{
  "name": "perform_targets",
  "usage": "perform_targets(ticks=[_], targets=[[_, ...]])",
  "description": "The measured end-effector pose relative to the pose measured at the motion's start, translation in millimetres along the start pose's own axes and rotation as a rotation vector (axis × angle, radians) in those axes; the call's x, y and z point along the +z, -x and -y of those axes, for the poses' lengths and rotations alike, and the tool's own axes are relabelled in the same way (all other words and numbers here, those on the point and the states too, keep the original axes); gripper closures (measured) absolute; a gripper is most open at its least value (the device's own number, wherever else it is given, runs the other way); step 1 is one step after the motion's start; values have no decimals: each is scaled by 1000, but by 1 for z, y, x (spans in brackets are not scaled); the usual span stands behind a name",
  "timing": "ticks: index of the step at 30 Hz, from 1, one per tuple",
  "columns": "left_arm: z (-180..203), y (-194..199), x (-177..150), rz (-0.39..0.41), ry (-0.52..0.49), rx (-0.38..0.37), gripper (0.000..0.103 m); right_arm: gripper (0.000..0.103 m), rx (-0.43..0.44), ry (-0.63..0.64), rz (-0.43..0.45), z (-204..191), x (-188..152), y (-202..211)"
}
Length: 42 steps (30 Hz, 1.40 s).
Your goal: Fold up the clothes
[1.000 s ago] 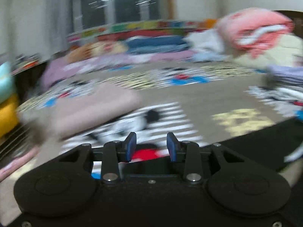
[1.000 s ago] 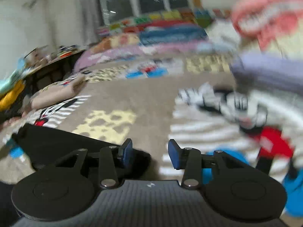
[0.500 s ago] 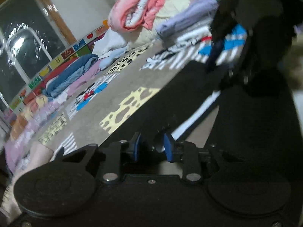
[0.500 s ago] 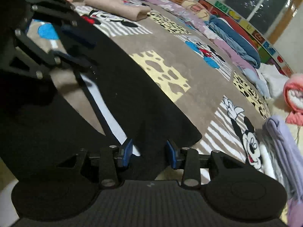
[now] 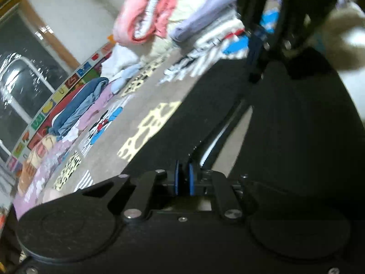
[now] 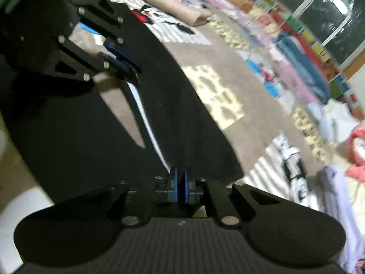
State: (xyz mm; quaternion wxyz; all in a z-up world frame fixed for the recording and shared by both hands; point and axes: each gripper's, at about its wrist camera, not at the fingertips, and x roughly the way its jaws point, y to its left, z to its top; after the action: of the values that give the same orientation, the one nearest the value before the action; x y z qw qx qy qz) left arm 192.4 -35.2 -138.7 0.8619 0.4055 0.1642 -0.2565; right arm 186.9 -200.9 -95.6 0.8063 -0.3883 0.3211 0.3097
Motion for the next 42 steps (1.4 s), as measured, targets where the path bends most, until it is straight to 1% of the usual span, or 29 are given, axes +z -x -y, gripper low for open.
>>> perform_targets(ticks=[2,3,5,7,8,9,11,14,16,18,20,21,22,24,28,30,31,32,33,34,35,36,37,38,39,40,41,42], targets=[[5,0,1,-15,-44,6,96,95,34,0,-18,1,0,-3],[4,1,1,-20,-45,-3,96,95,54,4,-31,1,-1,-7],[-1,9,-2,-24,-54,-45,96,92,59,36,-41,-3,-1,-11],[-13,17,-5,-24,-22,-84,95,91,73,29,-46,-2,1,-9],[-20,22,-6,-18,3,-104,92,91,76,19,-40,0,1,-5],[-27,26,-6,-9,30,-114,86,92,88,-5,-36,3,1,-1],[-41,35,-6,8,88,-132,85,91,98,-79,-3,13,1,11],[-61,35,-5,34,242,-118,85,91,108,-196,75,26,0,28],[-67,28,-2,39,340,-78,85,91,105,-287,125,34,1,30],[-72,16,1,17,463,-58,85,91,92,-356,160,37,4,25],[-61,3,1,-30,458,-101,85,91,120,-416,138,36,2,7],[-54,-2,1,-54,439,-115,86,91,136,-446,125,35,0,-2],[-41,-4,2,-74,354,-103,86,91,152,-476,111,34,-1,-12],[-18,-8,3,-110,203,-79,86,91,164,-471,51,27,-10,-30],[-34,8,9,-89,266,-72,86,89,96,-595,162,36,-22,-5],[-45,17,8,-79,299,-40,86,89,45,-691,242,35,-35,14],[-52,24,6,-65,334,-41,86,89,18,-740,284,34,-42,25],[-57,31,5,-45,375,-48,86,88,-15,-783,305,33,-50,31],[-59,38,5,-13,410,-54,86,85,-51,-840,319,30,-59,37],[-60,46,5,18,445,-60,86,83,-59,-923,337,28,-73,42],[-61,53,4,50,480,-65,86,75,-60,-1011,356,26,-87,46],[-61,60,5,79,514,-76,86,64,-28,-1101,360,25,-101,45],[-55,66,8,95,540,-106,86,59,11,-1190,361,24,-115,44],[-47,70,11,109,561,-137,86,57,51,-1279,361,23,-128,42],[-35,74,15,114,556,-166,86,57,78,-1349,361,21,-140,42],[-22,77,20,115,549,-191,86,57,99,-1384,367,17,-147,42],[-10,78,24,106,530,-191,86,56,120,-1413,374,12,-154,42],[1,78,29,95,520,-181,86,56,126,-1408,377,9,-154,40]])
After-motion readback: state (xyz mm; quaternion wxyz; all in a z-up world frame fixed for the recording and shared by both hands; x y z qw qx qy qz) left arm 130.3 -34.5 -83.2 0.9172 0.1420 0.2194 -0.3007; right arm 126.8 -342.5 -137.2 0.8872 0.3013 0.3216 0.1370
